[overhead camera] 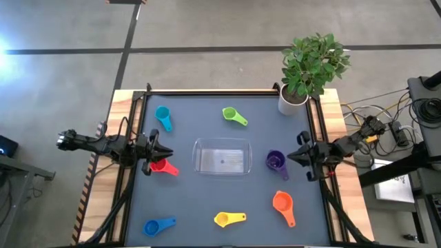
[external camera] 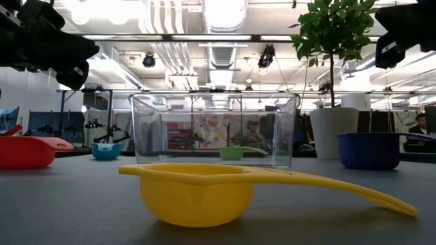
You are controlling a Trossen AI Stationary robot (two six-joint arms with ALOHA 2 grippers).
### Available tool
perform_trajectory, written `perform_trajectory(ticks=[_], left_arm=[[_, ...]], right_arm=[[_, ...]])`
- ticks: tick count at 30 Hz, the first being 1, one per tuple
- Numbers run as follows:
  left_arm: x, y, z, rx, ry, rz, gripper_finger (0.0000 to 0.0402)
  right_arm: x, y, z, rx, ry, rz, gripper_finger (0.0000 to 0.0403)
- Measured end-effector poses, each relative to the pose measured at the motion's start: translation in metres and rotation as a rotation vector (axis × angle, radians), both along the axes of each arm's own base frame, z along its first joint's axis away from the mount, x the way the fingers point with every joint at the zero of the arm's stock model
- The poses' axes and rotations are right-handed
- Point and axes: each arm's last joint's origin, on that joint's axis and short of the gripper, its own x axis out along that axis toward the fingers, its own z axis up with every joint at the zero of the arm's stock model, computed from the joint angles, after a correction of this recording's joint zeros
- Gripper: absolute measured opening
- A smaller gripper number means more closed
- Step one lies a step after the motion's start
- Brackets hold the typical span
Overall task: Nest measuring cups in basket
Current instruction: Stack the orange measuring cup on top of the violet measuring cup
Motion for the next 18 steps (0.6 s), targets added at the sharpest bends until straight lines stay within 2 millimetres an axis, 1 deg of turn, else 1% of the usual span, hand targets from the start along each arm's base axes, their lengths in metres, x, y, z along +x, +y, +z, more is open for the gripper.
perform_trajectory(ticks=[3, 7, 12, 14, 18], left_arm=[[0.0, 0.0, 0.0, 0.0, 0.0, 0.0, 0.0039], [0.0, 0.0, 0.0, 0.0, 0.0, -0.002, 0.0039], [0.0, 0.0, 0.0, 0.0, 0.0, -0.006, 0.0039], [0.0, 0.0, 0.0, 0.0, 0.0, -0.006, 0.0039], [0.0, 0.0, 0.0, 0.0, 0.0, -0.006, 0.0039]], right_arm=[[0.0, -0.001, 0.004, 0.008, 0.028, -0.009, 0.0009], [-0.003, -0.004, 0.022, 0.043, 0.061, -0.062, 0.0009], [-0.004, -0.006, 0.042, 0.041, 0.173, -0.093, 0.0009], [-0.003, -0.005, 0.048, 0.041, 0.212, -0.093, 0.0009], [0.009, 0.002, 0.051, 0.017, 0.333, -0.101, 0.0009]])
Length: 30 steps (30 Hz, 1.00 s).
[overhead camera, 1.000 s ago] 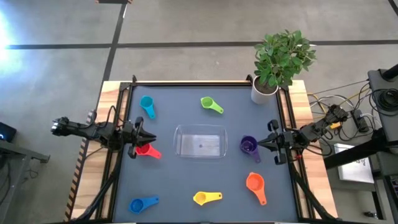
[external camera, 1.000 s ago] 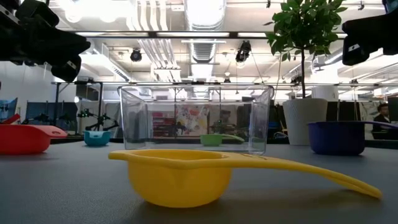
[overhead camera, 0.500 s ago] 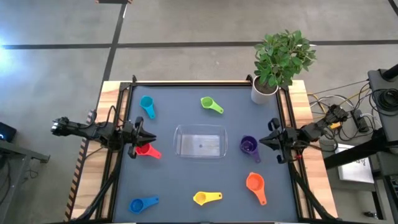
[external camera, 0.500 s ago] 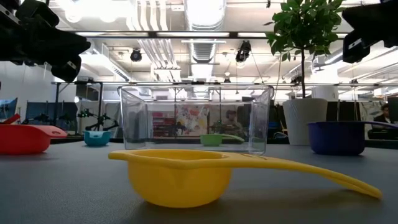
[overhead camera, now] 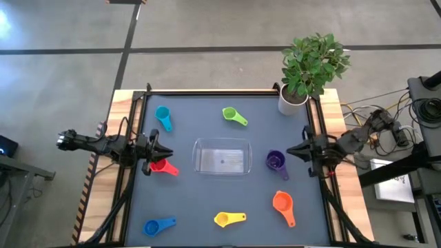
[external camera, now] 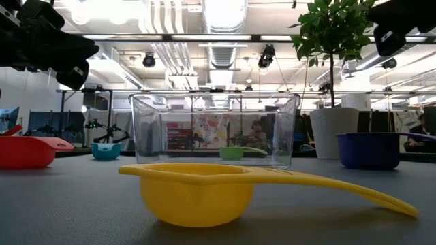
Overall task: Nest measuring cups in basket
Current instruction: Stack the orange measuring cup on top of the violet measuring cup
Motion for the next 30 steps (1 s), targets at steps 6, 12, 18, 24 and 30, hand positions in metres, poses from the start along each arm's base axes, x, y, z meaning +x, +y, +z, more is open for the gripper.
perform_trajectory(ticks=[6, 12, 18, 24, 30], left_arm=[[0.0, 0.0, 0.0, 0.0, 0.0, 0.001, 0.0039], [0.0, 0.0, 0.0, 0.0, 0.0, 0.001, 0.0039], [0.0, 0.0, 0.0, 0.0, 0.0, 0.007, 0.0039], [0.0, 0.0, 0.0, 0.0, 0.001, 0.006, 0.0039], [0.0, 0.0, 0.0, 0.0, 0.001, 0.006, 0.0039]], right_arm=[[0.027, 0.018, -0.004, -0.001, 0.312, -0.041, 0.0009], [0.035, 0.035, -0.003, 0.084, 0.503, -0.093, 0.0009], [0.038, 0.056, -0.016, 0.166, 0.638, -0.139, 0.0009], [0.034, 0.08, -0.018, 0.227, 0.682, -0.113, 0.0009], [0.03, 0.098, -0.029, 0.25, 0.739, -0.108, 0.0009]])
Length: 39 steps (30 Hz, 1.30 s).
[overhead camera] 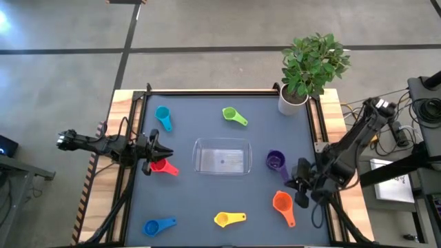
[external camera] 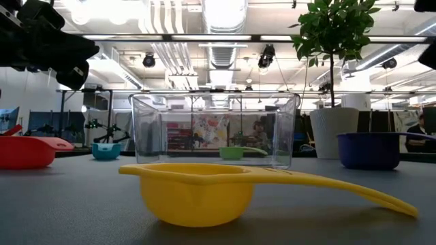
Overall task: Nest measuring cups in basket
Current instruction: Stack the orange measuring cup on top of the violet measuring cup
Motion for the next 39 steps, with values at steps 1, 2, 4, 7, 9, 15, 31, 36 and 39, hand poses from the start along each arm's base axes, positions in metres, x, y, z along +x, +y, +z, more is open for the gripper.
perform_trajectory(ticks=[1, 2, 4, 7, 9, 15, 31, 36, 39], left_arm=[[0.0, 0.0, 0.0, 0.0, 0.0, 0.0, 0.0039], [0.0, 0.0, 0.0, 0.0, 0.0, 0.0, 0.0039], [0.0, 0.0, 0.0, 0.0, 0.0, -0.001, 0.0039], [0.0, 0.0, 0.0, 0.0, 0.0, -0.003, 0.0039], [0.0, 0.0, 0.0, 0.0, 0.0, -0.005, 0.0039], [0.0, 0.0, 0.0, 0.0, 0.0, -0.005, 0.0039], [0.0, 0.0, 0.0, 0.0, 0.001, -0.001, 0.0039], [0.0, 0.0, 0.0, 0.0, 0.002, -0.001, 0.0039], [0.0, 0.0, 0.0, 0.0, 0.001, -0.001, 0.0039]], right_arm=[[0.0, 0.002, -0.003, 0.005, 0.018, -0.006, 0.0009], [0.0, 0.004, -0.006, 0.006, 0.032, -0.019, 0.0009], [0.002, 0.006, -0.011, 0.003, 0.055, -0.032, 0.0009], [0.004, 0.008, -0.016, -0.016, 0.083, -0.029, 0.0009], [0.004, 0.009, -0.02, -0.021, 0.096, -0.036, 0.0009], [0.006, 0.013, -0.022, 0.0, 0.138, -0.026, 0.0009], [0.011, 0.024, -0.026, 0.026, 0.197, 0.04, 0.0065], [0.013, 0.027, -0.035, -0.01, 0.225, 0.036, 0.0124], [0.014, 0.028, -0.039, -0.02, 0.237, 0.027, 0.0149]])
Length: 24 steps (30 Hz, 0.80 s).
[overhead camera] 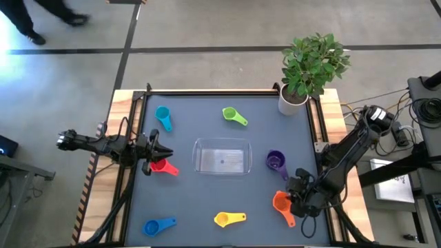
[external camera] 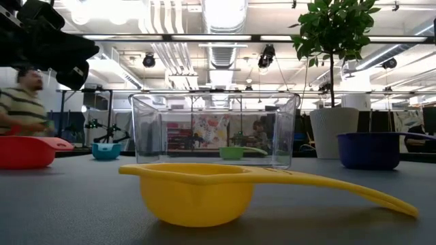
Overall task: Nest measuring cups in basket
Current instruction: Stack the orange measuring cup on top of the violet measuring cup
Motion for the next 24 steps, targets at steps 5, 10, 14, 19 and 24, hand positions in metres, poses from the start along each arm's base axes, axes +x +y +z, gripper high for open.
perform_trajectory(ticks=[5, 10, 14, 19, 24], left_arm=[[0.0, 0.0, 0.0, 0.0, 0.0, 0.0, 0.0039], [0.0, 0.0, 0.0, 0.0, 0.0, -0.001, 0.0039], [0.0, 0.0, 0.0, 0.0, 0.0, -0.001, 0.0039], [0.0, 0.0, 0.0, 0.0, 0.0, -0.001, 0.0039], [0.0, 0.0, 0.0, 0.0, 0.0, -0.001, 0.0039]], right_arm=[[0.001, 0.001, -0.003, -0.012, 0.011, -0.003, 0.0162], [0.0, 0.002, -0.004, 0.015, 0.049, 0.01, 0.0124], [-0.001, 0.002, -0.003, 0.035, 0.06, 0.018, 0.0052], [-0.002, 0.0, 0.005, 0.066, 0.033, 0.021, 0.0012], [-0.002, -0.008, 0.033, 0.018, -0.07, 0.016, 0.001]])
